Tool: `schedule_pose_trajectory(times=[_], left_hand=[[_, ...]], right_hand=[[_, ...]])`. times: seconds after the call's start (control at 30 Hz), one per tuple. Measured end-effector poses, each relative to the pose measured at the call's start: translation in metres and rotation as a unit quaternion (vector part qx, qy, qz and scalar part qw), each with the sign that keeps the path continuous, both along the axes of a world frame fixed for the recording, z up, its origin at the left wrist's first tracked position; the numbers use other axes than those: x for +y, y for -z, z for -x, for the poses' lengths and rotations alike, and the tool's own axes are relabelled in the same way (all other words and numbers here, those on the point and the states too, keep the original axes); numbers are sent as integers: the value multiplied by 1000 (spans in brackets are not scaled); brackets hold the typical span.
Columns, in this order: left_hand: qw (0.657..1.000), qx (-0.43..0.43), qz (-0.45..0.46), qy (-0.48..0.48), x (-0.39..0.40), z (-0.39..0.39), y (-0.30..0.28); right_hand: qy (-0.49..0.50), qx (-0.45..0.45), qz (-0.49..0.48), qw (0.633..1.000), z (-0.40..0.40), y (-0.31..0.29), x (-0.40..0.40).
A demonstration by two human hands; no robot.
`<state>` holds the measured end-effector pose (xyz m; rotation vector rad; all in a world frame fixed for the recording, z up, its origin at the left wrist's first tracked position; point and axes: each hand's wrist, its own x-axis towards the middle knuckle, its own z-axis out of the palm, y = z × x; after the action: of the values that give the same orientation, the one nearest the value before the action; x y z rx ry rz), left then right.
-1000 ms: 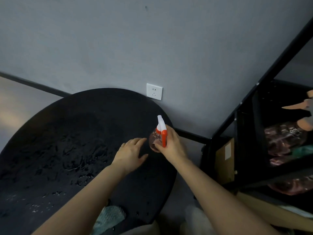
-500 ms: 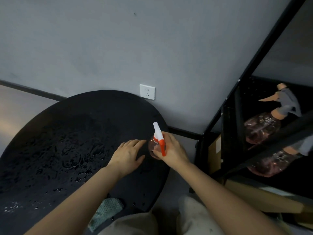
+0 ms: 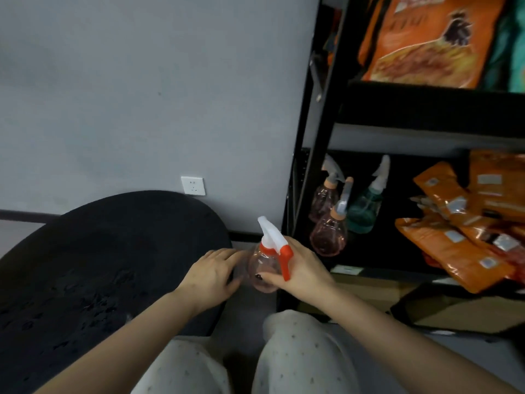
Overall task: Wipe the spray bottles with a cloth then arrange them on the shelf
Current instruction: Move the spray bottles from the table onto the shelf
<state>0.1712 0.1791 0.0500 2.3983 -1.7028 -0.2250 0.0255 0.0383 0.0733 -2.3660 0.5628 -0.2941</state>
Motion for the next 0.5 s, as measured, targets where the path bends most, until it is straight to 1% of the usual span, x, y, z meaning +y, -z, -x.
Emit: schedule_pose_trajectory(times=[0.17,0.27,0.4,0.5], left_hand=[[999,16,-10,51,-40,57,-21],[997,26,-1,77,-70,86,-31],[995,43,-9,87,-116,114,-35],[995,60,-16,80,-150,126,-35]], right_hand=[[40,-19,4,999,67,-15,-29],[83,-16,22,996,100,-17,-54],[106,-19,50,993,126,-19,-94],[133,-27,49,989,132,-15,-126]])
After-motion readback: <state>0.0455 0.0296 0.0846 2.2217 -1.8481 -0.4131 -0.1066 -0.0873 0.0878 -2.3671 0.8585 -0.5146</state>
